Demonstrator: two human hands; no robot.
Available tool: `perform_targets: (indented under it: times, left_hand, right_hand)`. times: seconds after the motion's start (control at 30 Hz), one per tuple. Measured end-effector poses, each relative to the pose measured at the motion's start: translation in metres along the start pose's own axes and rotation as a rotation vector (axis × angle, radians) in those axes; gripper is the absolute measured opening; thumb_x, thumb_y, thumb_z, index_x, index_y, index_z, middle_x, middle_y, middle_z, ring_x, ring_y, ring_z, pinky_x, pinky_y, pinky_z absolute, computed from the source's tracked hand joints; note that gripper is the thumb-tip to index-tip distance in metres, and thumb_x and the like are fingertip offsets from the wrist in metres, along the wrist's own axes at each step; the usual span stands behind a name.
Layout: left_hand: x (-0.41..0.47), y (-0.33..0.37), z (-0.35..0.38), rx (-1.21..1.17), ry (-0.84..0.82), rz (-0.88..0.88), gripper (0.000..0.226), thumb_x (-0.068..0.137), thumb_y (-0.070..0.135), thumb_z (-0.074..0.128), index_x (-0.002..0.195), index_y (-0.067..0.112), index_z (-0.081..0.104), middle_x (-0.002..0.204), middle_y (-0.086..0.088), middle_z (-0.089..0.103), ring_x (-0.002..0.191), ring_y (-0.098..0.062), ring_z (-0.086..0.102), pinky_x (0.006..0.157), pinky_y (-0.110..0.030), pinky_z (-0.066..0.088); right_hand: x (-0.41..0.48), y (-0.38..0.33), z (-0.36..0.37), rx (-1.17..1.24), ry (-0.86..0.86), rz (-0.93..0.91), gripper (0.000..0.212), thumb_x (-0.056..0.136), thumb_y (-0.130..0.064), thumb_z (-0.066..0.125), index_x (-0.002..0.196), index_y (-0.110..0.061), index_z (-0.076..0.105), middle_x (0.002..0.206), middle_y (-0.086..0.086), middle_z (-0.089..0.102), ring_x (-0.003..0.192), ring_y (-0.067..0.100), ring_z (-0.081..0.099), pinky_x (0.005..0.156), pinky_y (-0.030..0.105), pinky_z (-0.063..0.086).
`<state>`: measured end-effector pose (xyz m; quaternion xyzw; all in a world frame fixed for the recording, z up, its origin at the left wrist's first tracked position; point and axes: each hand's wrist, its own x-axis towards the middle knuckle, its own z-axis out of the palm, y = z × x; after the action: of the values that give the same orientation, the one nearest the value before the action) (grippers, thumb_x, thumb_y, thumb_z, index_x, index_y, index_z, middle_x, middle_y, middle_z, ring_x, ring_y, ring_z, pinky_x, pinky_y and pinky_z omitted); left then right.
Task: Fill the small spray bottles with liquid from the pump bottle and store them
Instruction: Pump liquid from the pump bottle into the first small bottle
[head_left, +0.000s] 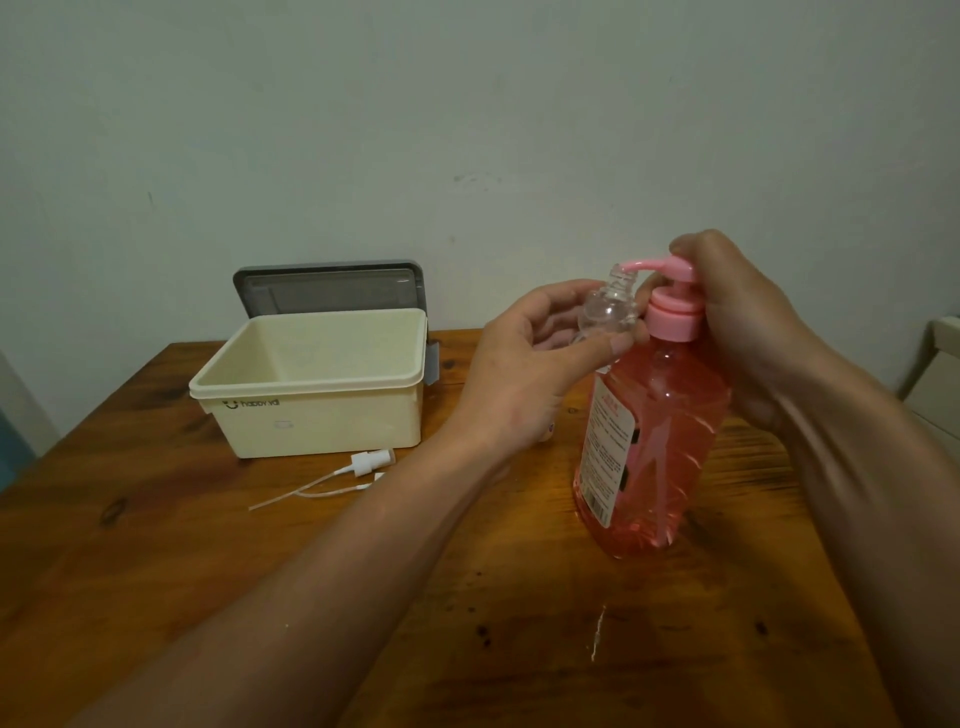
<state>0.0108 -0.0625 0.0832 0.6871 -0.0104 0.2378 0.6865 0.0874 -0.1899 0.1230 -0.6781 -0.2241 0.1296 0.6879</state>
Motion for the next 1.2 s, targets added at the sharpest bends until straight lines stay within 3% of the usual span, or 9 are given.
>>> perform_targets:
  times: [0.07, 0.27, 0.4, 0.53, 0.67, 0.77, 1.0, 1.2]
  left_hand:
    - [-0.0006, -0.0006, -0.0001, -0.011, -0.004, -0.005, 0.048, 0.078, 0.007, 0.077, 0.123, 0.014, 0.060, 0.111, 0.000, 0.072, 0.100, -0.006, 0.068, 0.080, -0.016, 0.054]
    - [0.0000, 0.0019, 0.0005, -0.013, -0.004, 0.010, 0.048, 0.078, 0.009, 0.077, 0.122, 0.017, 0.060, 0.112, 0.002, 0.072, 0.100, -0.005, 0.068, 0.081, -0.016, 0.054]
    - [-0.0005, 0.0004, 0.0000, -0.025, -0.003, 0.006, 0.046, 0.078, 0.008, 0.077, 0.120, 0.016, 0.061, 0.110, 0.001, 0.072, 0.099, -0.005, 0.069, 0.077, -0.015, 0.054]
    - [0.0007, -0.0022, 0.0004, -0.029, 0.008, -0.005, 0.047, 0.077, 0.006, 0.077, 0.121, 0.014, 0.061, 0.110, -0.001, 0.072, 0.101, -0.009, 0.069, 0.080, -0.017, 0.054]
    - [0.0012, -0.0015, 0.0004, -0.024, 0.007, 0.001, 0.049, 0.077, 0.009, 0.078, 0.122, 0.015, 0.061, 0.111, 0.001, 0.072, 0.101, -0.007, 0.068, 0.080, -0.016, 0.054]
    - [0.0021, 0.0008, 0.0000, -0.003, 0.004, 0.017, 0.050, 0.076, 0.013, 0.079, 0.123, 0.017, 0.060, 0.112, 0.003, 0.072, 0.102, -0.006, 0.068, 0.083, -0.017, 0.055]
    - [0.0007, -0.0028, -0.0001, -0.031, 0.008, -0.005, 0.048, 0.077, 0.007, 0.077, 0.122, 0.013, 0.061, 0.111, -0.001, 0.072, 0.102, -0.009, 0.069, 0.082, -0.017, 0.055]
    - [0.0016, -0.0005, 0.0004, -0.038, -0.001, -0.001, 0.049, 0.078, 0.009, 0.077, 0.123, 0.014, 0.060, 0.113, 0.000, 0.072, 0.102, -0.008, 0.068, 0.085, -0.021, 0.055]
  right_hand:
    - [-0.0013, 0.0003, 0.0010, 0.001, 0.003, 0.005, 0.048, 0.094, -0.041, 0.039, 0.056, -0.019, 0.057, 0.049, 0.003, 0.056, 0.044, 0.018, 0.049, 0.047, 0.023, 0.042]
    - [-0.0044, -0.0022, 0.0050, 0.018, 0.052, 0.010, 0.060, 0.094, -0.053, 0.042, 0.047, -0.019, 0.058, 0.046, 0.000, 0.056, 0.040, 0.016, 0.050, 0.046, 0.021, 0.044]
    - [-0.0030, -0.0029, 0.0033, -0.009, -0.006, 0.003, 0.053, 0.095, -0.045, 0.037, 0.056, -0.016, 0.057, 0.048, 0.004, 0.055, 0.038, 0.018, 0.048, 0.041, 0.020, 0.042]
    - [-0.0021, -0.0014, 0.0018, 0.002, -0.001, -0.001, 0.061, 0.096, -0.038, 0.037, 0.044, -0.020, 0.063, 0.047, 0.001, 0.055, 0.039, 0.017, 0.049, 0.042, 0.020, 0.043]
    - [-0.0046, -0.0013, 0.0032, -0.019, 0.005, 0.009, 0.051, 0.094, -0.049, 0.040, 0.058, -0.017, 0.057, 0.049, 0.003, 0.054, 0.039, 0.018, 0.048, 0.041, 0.020, 0.042]
    - [-0.0047, -0.0017, 0.0033, -0.017, 0.011, 0.014, 0.057, 0.093, -0.055, 0.039, 0.054, -0.017, 0.057, 0.048, 0.002, 0.056, 0.039, 0.017, 0.050, 0.042, 0.021, 0.042]
    - [-0.0015, -0.0018, -0.0002, -0.017, -0.017, 0.015, 0.045, 0.094, -0.041, 0.038, 0.065, -0.013, 0.057, 0.051, 0.006, 0.056, 0.042, 0.019, 0.050, 0.042, 0.023, 0.044]
    - [-0.0041, -0.0019, 0.0036, -0.021, 0.015, 0.011, 0.064, 0.094, -0.053, 0.039, 0.046, -0.018, 0.063, 0.048, 0.001, 0.056, 0.040, 0.018, 0.051, 0.044, 0.022, 0.045]
